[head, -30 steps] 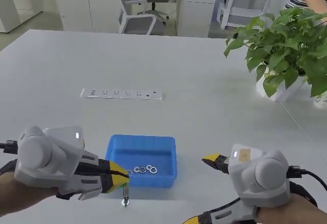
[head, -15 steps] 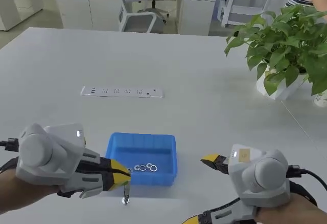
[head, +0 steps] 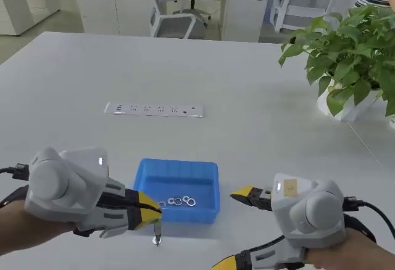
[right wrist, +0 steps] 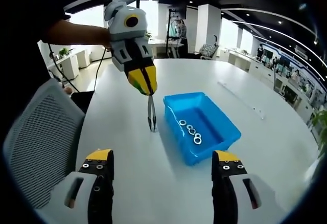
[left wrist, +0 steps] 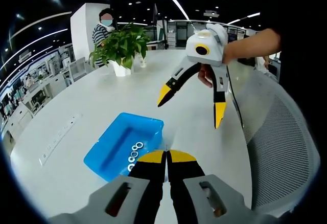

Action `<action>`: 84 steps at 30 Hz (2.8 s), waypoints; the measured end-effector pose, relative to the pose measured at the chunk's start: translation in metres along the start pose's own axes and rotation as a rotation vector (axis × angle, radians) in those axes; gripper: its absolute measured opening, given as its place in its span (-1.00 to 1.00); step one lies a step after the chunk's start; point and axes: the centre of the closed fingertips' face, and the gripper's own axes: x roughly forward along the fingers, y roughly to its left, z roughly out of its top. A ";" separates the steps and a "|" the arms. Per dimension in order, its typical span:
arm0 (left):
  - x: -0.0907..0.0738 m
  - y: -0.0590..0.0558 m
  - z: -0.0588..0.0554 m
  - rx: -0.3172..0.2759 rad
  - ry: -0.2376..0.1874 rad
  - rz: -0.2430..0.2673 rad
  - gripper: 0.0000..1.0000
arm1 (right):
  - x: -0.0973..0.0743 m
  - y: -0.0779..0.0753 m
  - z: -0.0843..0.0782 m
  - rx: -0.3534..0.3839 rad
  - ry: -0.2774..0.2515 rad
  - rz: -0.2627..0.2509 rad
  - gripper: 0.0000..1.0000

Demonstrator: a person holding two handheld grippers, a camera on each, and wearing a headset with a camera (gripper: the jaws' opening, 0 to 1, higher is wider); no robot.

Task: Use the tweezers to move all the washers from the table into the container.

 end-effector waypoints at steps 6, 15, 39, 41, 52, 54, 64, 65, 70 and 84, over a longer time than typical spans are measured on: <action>-0.001 -0.001 -0.002 -0.004 0.007 -0.014 -0.90 | 0.013 0.002 0.008 -0.051 -0.013 0.042 0.29; -0.001 -0.001 -0.004 -0.003 0.013 -0.020 -0.90 | 0.036 0.005 0.020 -0.157 0.006 0.100 -0.19; -0.002 -0.004 -0.006 -0.006 0.024 -0.035 -0.90 | 0.096 0.025 0.025 -0.338 0.069 0.260 -0.65; -0.002 -0.003 -0.007 -0.007 0.025 -0.033 -0.90 | 0.099 0.025 0.025 -0.346 0.075 0.264 -0.71; -0.002 -0.003 -0.008 -0.009 0.032 -0.034 -0.90 | 0.107 0.028 0.023 -0.358 0.090 0.291 -0.80; -0.001 -0.003 -0.008 -0.008 0.032 -0.034 -0.89 | 0.106 0.028 0.023 -0.344 0.089 0.289 -0.81; 0.003 -0.006 -0.005 0.017 0.045 -0.042 -0.89 | 0.104 0.028 0.022 -0.313 0.085 0.283 -0.83; 0.003 -0.006 -0.005 0.019 0.047 -0.042 -0.89 | 0.104 0.028 0.022 -0.311 0.085 0.282 -0.83; 0.002 -0.007 -0.006 0.020 0.054 -0.048 -0.88 | 0.104 0.029 0.022 -0.300 0.082 0.287 -0.83; -0.006 -0.011 -0.003 0.000 0.040 -0.046 -0.66 | 0.097 0.028 0.032 -0.302 0.065 0.268 -0.83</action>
